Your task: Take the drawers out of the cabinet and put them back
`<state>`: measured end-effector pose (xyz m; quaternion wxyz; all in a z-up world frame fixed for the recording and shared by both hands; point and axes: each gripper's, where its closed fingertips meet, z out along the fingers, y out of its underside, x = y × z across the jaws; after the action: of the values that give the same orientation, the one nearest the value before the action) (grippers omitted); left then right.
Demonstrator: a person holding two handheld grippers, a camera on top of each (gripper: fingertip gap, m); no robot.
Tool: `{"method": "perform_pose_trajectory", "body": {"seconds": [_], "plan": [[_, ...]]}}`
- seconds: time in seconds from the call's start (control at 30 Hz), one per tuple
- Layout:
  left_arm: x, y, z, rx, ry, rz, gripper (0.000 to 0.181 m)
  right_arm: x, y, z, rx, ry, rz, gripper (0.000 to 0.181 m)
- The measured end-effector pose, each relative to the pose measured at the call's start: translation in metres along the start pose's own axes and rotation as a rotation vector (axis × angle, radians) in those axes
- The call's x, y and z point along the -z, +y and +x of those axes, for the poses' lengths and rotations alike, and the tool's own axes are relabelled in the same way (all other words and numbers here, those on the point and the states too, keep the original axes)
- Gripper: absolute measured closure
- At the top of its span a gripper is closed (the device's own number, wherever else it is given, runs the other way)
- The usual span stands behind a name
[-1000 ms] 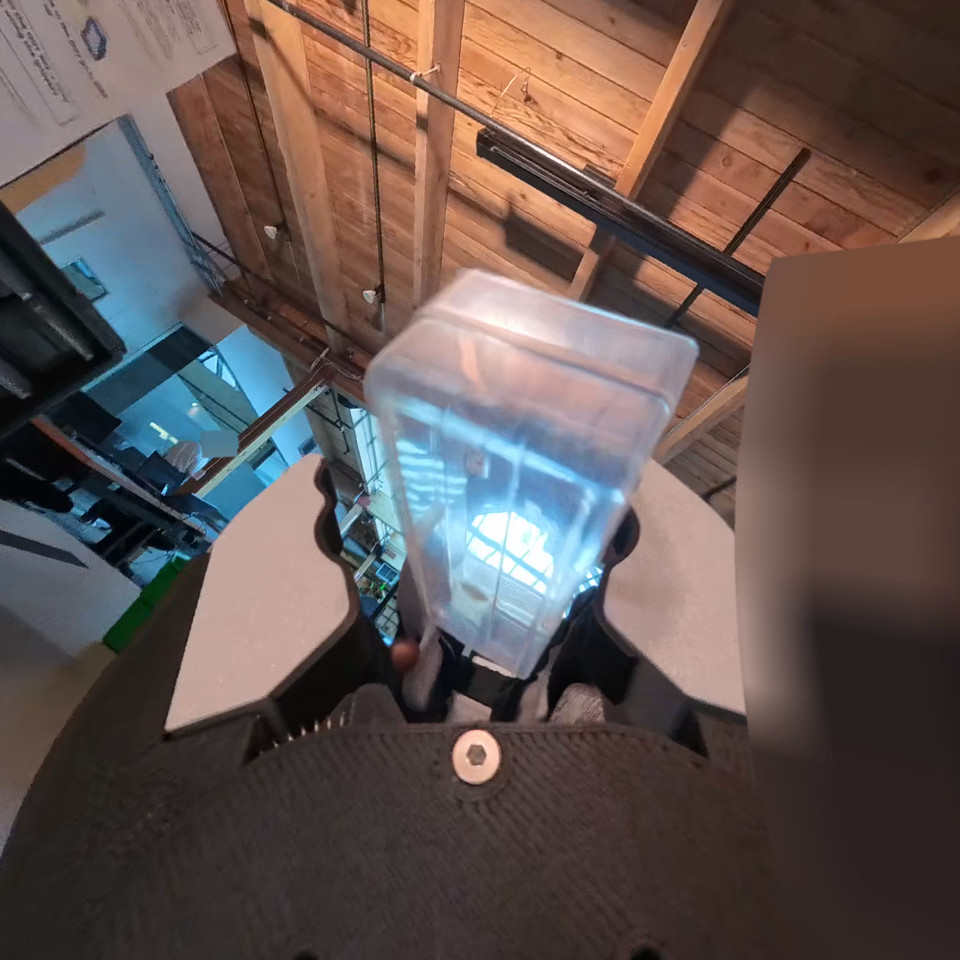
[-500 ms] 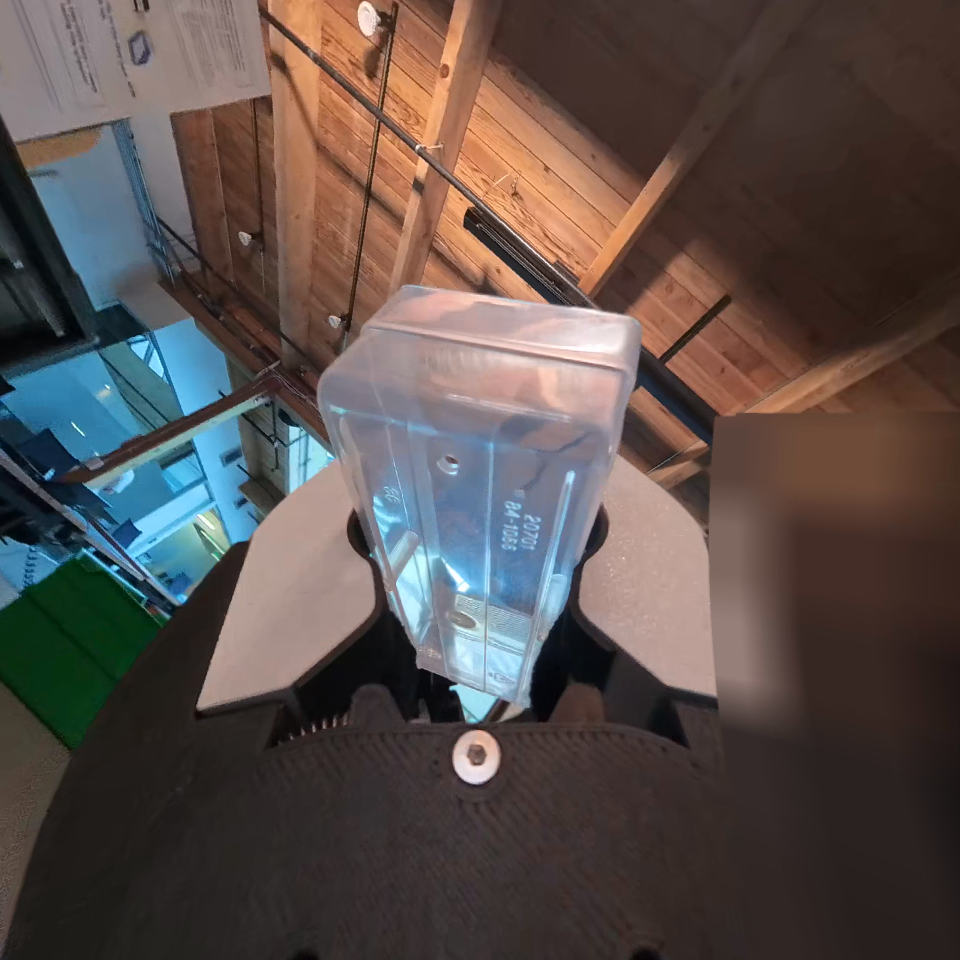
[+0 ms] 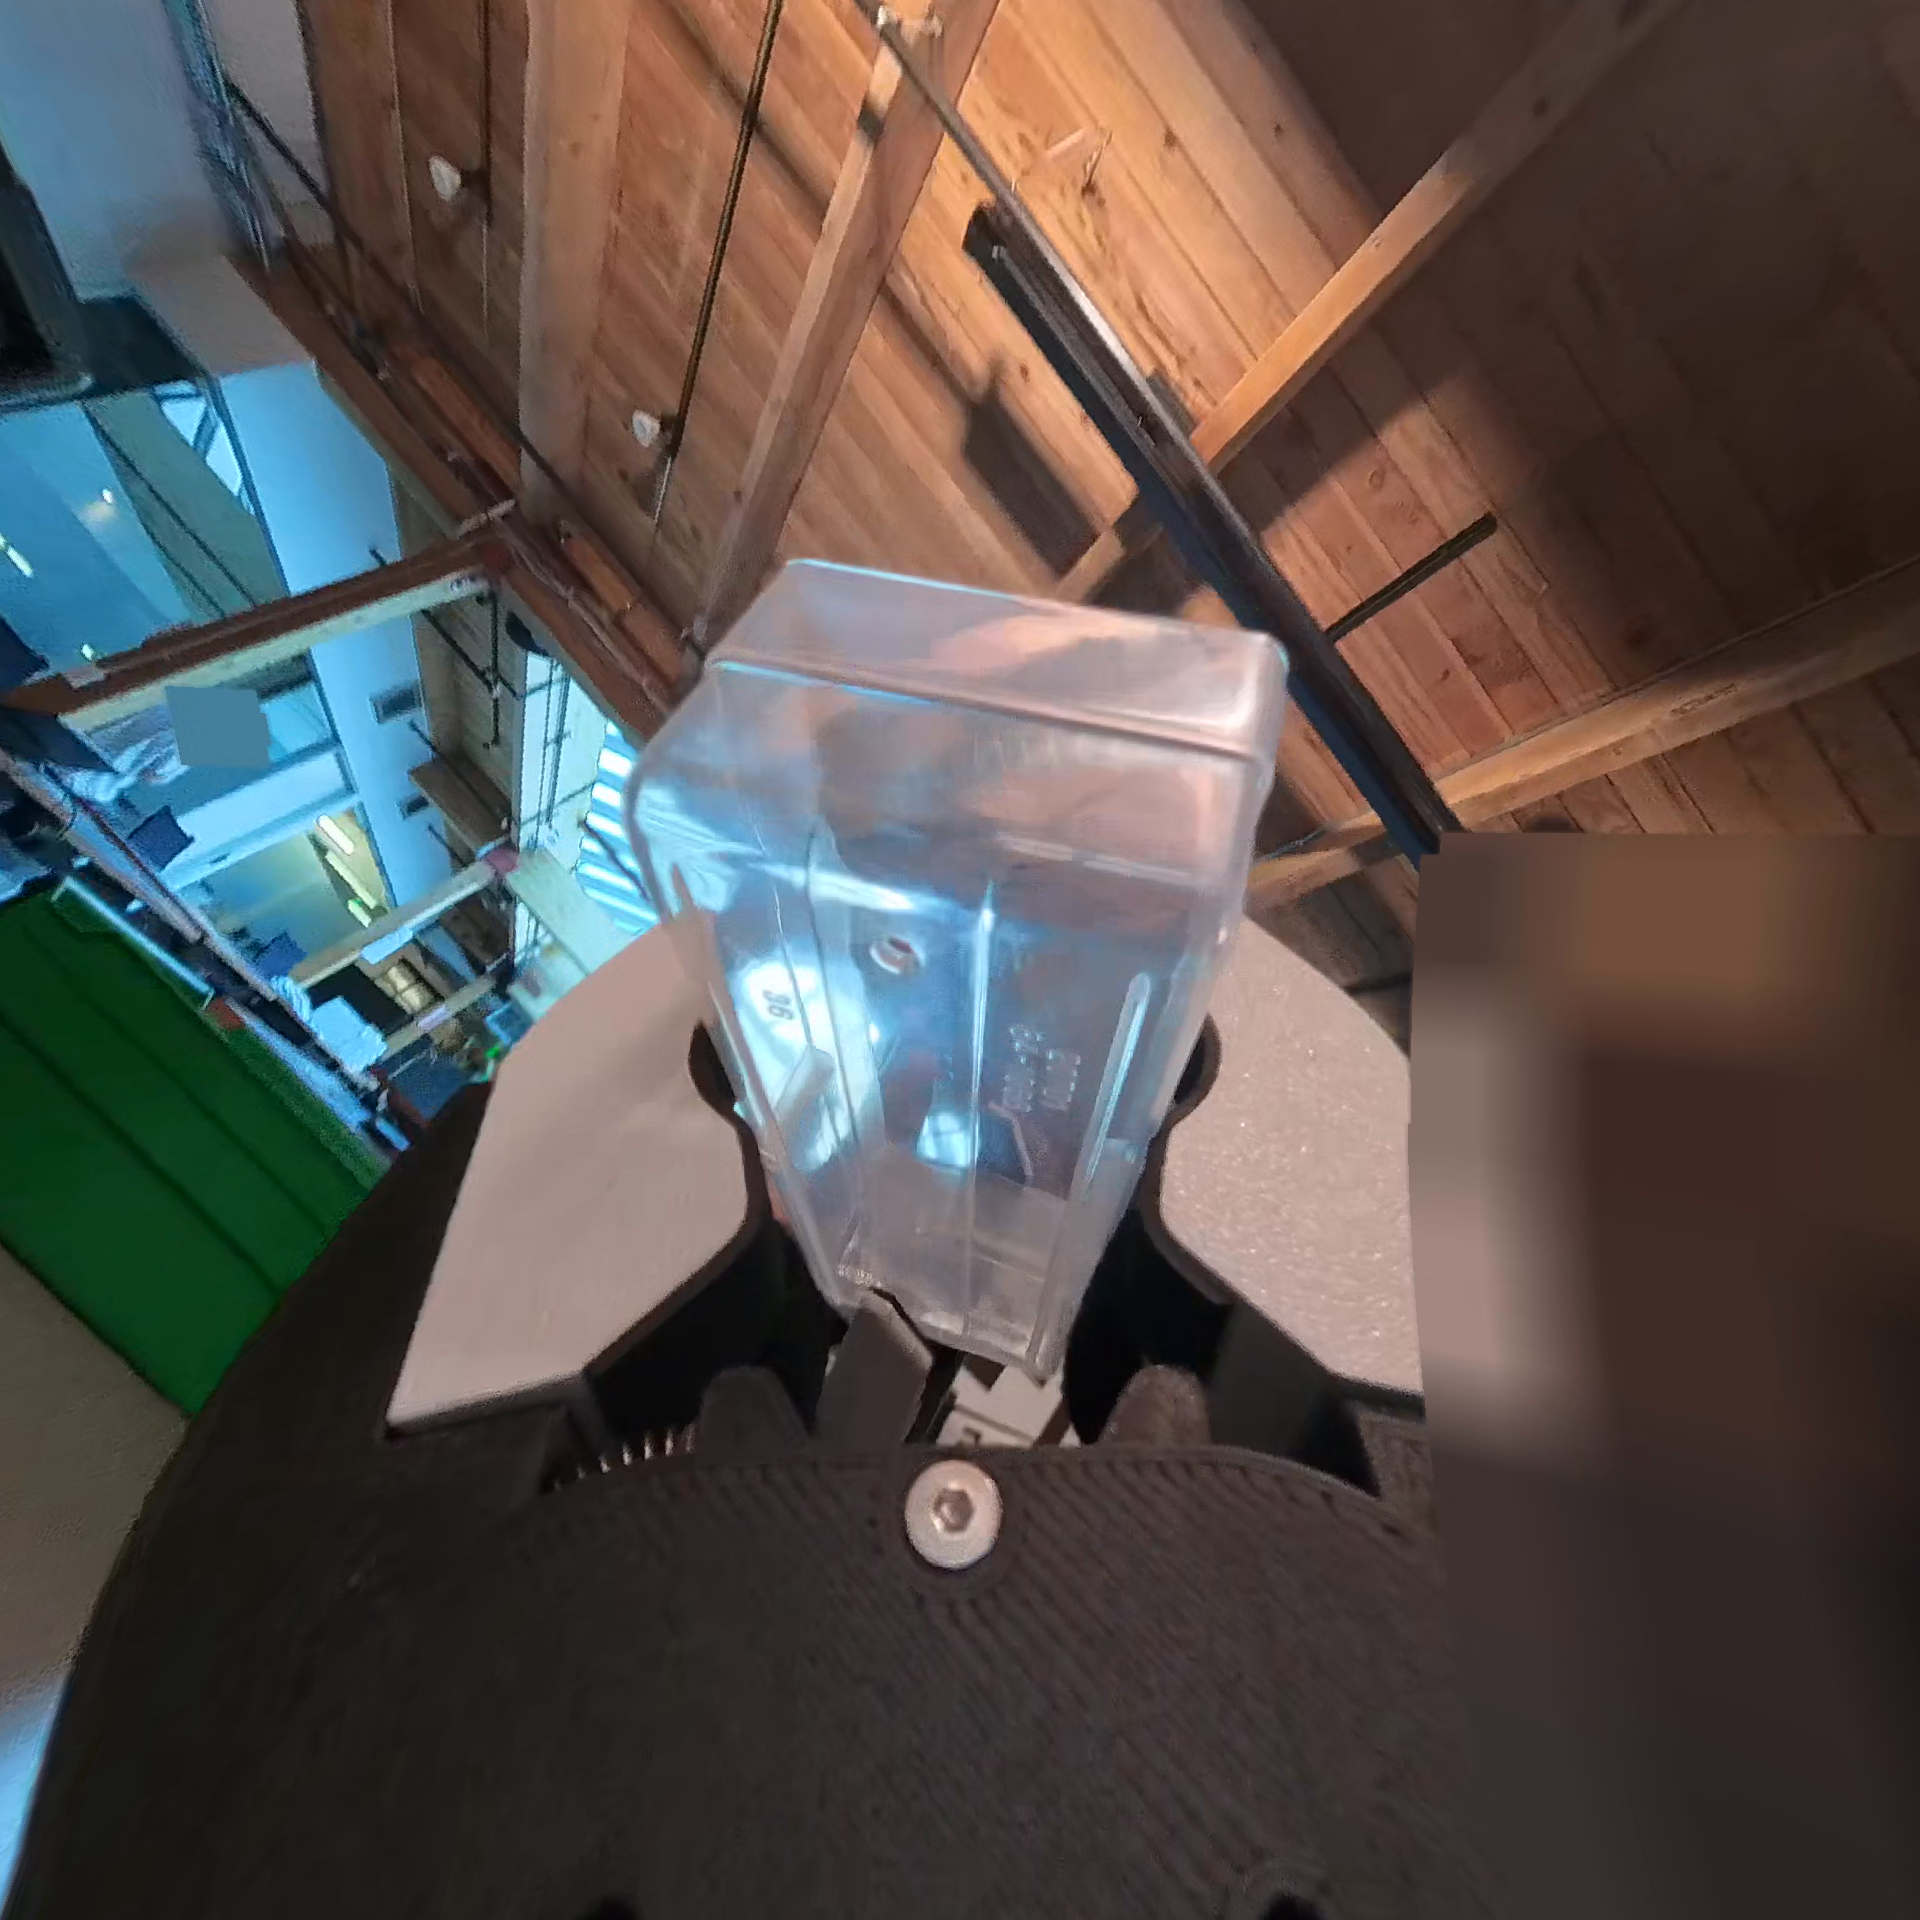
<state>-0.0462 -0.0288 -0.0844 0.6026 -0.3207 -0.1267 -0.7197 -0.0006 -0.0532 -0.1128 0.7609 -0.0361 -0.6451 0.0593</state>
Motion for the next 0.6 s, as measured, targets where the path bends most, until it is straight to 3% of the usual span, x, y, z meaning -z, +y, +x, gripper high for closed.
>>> {"method": "perform_pose_trajectory", "body": {"seconds": [0.1, 0.2, 0.33, 0.47, 0.6], "plan": [[0.0, 0.0, -0.006, -0.066, -0.079, -0.086, 0.098, 0.003, 0.008, 0.005, -0.013, 0.023, -0.041, 0.135], [0.009, -0.021, -0.02, -0.18, -0.255, -0.122, 0.106, 0.011, 0.029, 0.014, 0.02, 0.065, -0.132, 0.135], [0.024, -0.069, -0.033, -0.391, -0.516, -0.192, 0.136, 0.025, 0.061, 0.022, 0.024, 0.09, -0.26, 0.135], [0.011, -0.11, -0.04, -0.758, -0.759, -0.35, 0.153, 0.024, 0.086, 0.014, 0.051, 0.089, -0.383, 0.135], [-0.019, -0.16, -0.056, -1.281, -1.012, -0.605, 0.155, 0.008, 0.103, -0.007, 0.128, 0.067, -0.496, 0.135]]}}
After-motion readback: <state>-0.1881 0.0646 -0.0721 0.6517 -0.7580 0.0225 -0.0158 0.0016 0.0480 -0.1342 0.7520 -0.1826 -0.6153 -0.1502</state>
